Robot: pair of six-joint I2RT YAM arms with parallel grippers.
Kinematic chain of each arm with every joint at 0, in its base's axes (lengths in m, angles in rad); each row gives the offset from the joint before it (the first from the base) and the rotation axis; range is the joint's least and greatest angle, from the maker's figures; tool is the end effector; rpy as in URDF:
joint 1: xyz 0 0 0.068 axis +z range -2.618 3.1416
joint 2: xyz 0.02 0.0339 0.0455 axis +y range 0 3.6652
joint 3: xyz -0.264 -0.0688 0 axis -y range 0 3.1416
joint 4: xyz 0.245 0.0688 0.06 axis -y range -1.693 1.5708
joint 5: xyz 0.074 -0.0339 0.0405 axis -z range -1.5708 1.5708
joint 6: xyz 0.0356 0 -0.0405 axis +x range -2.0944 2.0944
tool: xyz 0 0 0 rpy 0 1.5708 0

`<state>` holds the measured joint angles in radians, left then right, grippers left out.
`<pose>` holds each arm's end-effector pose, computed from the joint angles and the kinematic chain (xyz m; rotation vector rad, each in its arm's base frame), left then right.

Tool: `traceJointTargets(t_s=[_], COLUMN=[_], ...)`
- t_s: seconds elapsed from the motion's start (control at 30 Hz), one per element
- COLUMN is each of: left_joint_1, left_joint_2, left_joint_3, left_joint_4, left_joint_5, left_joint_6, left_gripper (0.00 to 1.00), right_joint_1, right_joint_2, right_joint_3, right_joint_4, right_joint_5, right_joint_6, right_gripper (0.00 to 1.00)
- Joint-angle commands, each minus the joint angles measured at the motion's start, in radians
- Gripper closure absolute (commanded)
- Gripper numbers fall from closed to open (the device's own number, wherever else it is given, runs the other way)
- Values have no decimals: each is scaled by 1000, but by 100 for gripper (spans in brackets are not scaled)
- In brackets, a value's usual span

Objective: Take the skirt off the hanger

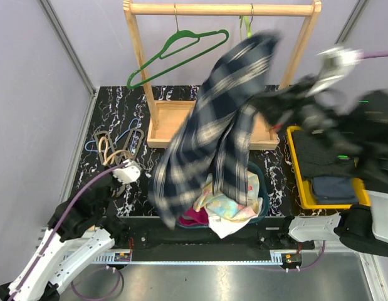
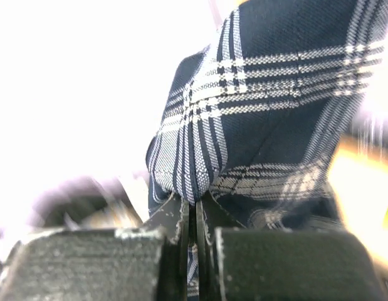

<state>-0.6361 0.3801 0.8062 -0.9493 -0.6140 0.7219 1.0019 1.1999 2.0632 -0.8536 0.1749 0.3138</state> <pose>0.0624 -0.0206 0.3158 0.9842 1.8107 0.6923 0.0844 0.1205 0.5858 -0.4131 1.5798 0.8914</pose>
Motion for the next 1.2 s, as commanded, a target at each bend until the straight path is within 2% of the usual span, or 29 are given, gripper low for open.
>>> traceJointTargets(t_s=[0.0,0.1,0.2,0.23,0.3,0.33,0.4,0.43,0.5,0.53,0.57,0.63,0.73,0.77,0.83,0.93,1.0,1.1,1.17], left_joint_1=[-1,16,78,132,211,311,435,567,691,785,823,869,871,871,871,869,869,869,869], left_joint_2=[-35,-67,-90,-84,-40,-17,82,132,297,353,402,497,497,479,465,450,433,395,364], left_joint_3=[-114,-209,-304,-326,-366,-375,-390,-380,-285,-241,-198,-86,-44,-41,-38,-19,-15,-7,16], left_joint_4=[182,300,513,612,694,783,886,940,933,878,839,734,690,687,664,618,586,555,538], left_joint_5=[-18,-15,-3,23,66,121,180,251,319,380,417,505,607,641,684,704,732,781,810], left_joint_6=[7,59,152,172,197,200,182,162,44,-7,-86,-137,-209,-214,-228,-236,-234,-233,-249], left_gripper=[94,98,100,100,100,100,100,100,98,96,88,88,77,60,42,32,16,5,4], right_joint_1=[1,1,3,1,1,1,1,1,0,0,1,1,1,1,0,1,1,1,1], right_joint_2=[73,122,129,119,106,89,73,60,53,47,46,44,37,30,-5,-94,-143,-178,-175], right_joint_3=[334,417,361,341,296,255,204,189,166,146,140,114,46,16,-130,-423,-617,-832,-920], right_joint_4=[34,-2,-36,-48,-55,-53,-55,-55,-53,-55,-55,-55,-53,-47,3,164,268,410,441], right_joint_5=[130,167,155,155,167,169,184,190,201,204,209,199,160,138,65,-41,-110,-233,-302], right_joint_6=[-74,-102,-90,-85,-78,-74,-71,-70,-71,-71,-71,-64,-32,-21,25,106,158,232,284], right_gripper=[100,100,100,100,100,100,100,100,100,100,100,100,100,100,100,100,100,100,100])
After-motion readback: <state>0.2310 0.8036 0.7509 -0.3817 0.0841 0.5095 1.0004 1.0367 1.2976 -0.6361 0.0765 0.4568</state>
